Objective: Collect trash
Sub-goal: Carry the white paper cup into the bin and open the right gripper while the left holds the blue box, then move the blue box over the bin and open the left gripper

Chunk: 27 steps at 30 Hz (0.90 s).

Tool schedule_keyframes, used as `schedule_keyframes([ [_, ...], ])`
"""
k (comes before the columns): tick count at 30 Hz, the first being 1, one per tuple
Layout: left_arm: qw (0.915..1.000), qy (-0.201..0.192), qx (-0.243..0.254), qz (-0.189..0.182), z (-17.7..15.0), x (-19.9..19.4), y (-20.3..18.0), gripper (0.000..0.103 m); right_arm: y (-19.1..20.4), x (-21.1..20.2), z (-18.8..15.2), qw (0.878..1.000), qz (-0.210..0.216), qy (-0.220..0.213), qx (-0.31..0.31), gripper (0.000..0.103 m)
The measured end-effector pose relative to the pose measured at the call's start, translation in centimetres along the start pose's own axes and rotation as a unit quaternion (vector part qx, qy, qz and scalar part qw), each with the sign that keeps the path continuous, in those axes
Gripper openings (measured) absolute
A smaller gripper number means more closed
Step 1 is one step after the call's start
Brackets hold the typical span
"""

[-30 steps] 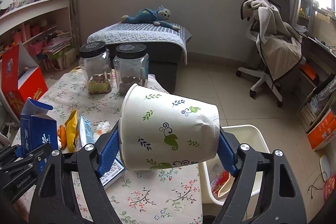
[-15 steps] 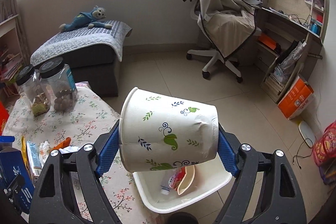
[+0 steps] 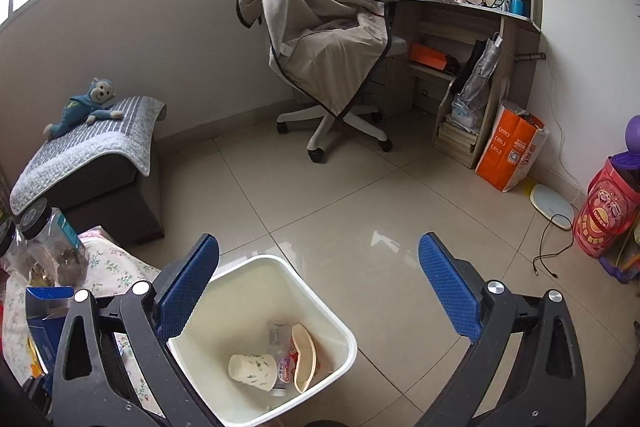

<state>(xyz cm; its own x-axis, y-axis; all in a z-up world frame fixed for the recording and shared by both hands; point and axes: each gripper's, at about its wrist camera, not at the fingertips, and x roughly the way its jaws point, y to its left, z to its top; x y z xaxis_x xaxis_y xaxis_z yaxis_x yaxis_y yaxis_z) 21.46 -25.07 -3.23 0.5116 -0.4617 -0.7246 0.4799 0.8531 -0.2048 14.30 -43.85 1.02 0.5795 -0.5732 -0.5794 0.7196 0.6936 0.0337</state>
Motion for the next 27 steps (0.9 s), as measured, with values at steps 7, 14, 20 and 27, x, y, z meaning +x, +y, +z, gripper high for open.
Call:
schedule_keyframes([
  [7, 0.9996, 0.016, 0.009, -0.021, 1.7, 3.1, -5.3, 0.061, -3.1, 0.7, 0.3, 0.999, -0.023, 0.004, 0.033, 0.096],
  [14, 0.9995, 0.005, 0.031, 0.002, 1.4, 2.3, -6.4, 0.081, -4.0, 0.1, 0.3, 0.999, -0.03, -0.006, 0.043, 0.096],
  [20, 0.9995, 0.0, 0.008, 0.029, 1.3, 1.1, -4.0, 0.09, -2.8, -0.4, -0.3, 0.999, -0.031, -0.01, 0.021, 0.096],
  [27, 0.9966, -0.027, -0.008, 0.077, 0.8, -1.6, -0.6, 0.09, 0.4, -1.1, -1.4, 1.0, -0.004, -0.005, -0.02, 0.096],
])
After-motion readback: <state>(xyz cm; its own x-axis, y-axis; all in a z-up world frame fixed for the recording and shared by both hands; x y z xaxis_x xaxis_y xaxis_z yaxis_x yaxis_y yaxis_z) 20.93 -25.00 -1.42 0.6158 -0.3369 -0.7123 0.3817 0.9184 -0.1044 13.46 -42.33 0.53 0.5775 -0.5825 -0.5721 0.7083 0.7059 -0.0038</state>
